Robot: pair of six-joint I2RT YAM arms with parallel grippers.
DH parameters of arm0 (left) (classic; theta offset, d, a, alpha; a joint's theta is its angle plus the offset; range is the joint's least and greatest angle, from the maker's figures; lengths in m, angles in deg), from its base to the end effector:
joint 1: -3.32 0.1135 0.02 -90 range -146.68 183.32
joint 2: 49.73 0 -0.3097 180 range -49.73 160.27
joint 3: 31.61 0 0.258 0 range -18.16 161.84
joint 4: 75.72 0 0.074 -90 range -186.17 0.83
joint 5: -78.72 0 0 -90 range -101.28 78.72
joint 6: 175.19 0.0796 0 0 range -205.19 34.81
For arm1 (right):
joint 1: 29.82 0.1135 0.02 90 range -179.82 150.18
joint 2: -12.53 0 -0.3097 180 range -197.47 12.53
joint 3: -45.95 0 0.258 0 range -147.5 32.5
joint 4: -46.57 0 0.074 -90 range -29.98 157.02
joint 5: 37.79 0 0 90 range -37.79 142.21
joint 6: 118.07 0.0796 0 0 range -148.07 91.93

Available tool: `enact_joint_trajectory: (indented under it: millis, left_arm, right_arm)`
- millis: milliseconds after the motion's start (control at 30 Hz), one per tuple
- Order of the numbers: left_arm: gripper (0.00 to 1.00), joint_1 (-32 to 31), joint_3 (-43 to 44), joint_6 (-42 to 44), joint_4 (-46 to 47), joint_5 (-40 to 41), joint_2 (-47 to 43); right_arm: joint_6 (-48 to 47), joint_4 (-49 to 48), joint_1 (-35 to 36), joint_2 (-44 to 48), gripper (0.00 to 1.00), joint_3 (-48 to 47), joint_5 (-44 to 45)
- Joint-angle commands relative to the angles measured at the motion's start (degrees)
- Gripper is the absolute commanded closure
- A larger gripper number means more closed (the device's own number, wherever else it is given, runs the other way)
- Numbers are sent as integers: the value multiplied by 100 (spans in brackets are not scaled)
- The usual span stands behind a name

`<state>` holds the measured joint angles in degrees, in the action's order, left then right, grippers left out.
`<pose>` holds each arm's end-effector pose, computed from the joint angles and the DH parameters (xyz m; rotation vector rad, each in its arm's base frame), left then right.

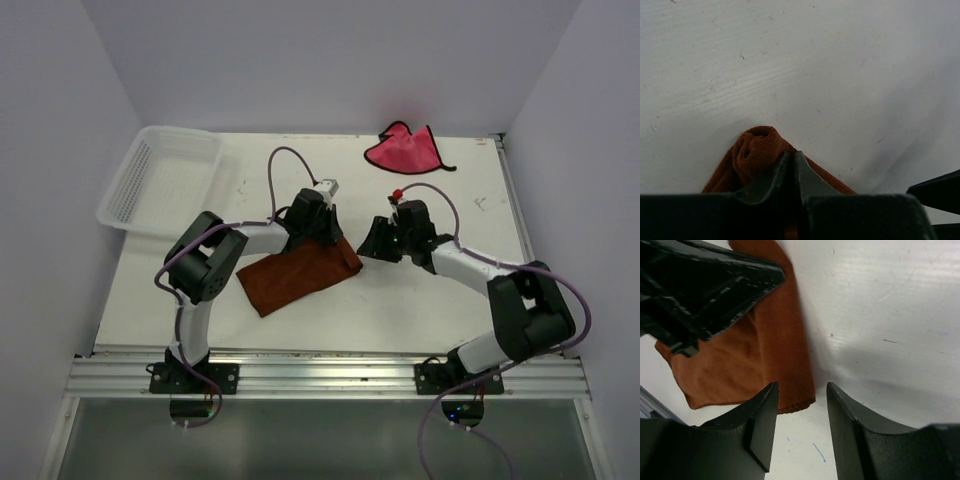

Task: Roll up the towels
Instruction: Roll the towel

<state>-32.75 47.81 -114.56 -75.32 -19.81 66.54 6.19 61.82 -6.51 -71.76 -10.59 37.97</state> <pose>0.3862 -0.2959 0.1458 0.2222 2.3060 -0.7767 0.2935 0.1478 0.1984 0.1003 2.4267 0.7733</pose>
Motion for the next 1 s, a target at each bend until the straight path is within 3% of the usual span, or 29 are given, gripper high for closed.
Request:
enact_joint_trajectory:
  millis: [0,267,533,633,867,967]
  left_arm:
    - [87,65,-138,177,-251,317,-52]
    - [87,65,-190,194,-251,326,-60]
    - [87,57,-190,212,-260,370,-87]
    - [87,57,-155,238,-295,370,-96]
    - [87,65,-59,308,-426,405,-139]
    - [87,92,20,309,-514,440,-201]
  right_arm:
    - [511,-802,-98,-507,52,230,-965]
    - [1135,-2077,-160,-1150,51,766,-1538]
    - [1101,-2158,-160,-1335,52,688,-1573]
    - [916,-2044,-160,-1423,58,679,-1494]
    - [363,-1938,-160,-1415,83,820,-1073]
    - [195,-1851,-134,-1195,87,908,-914]
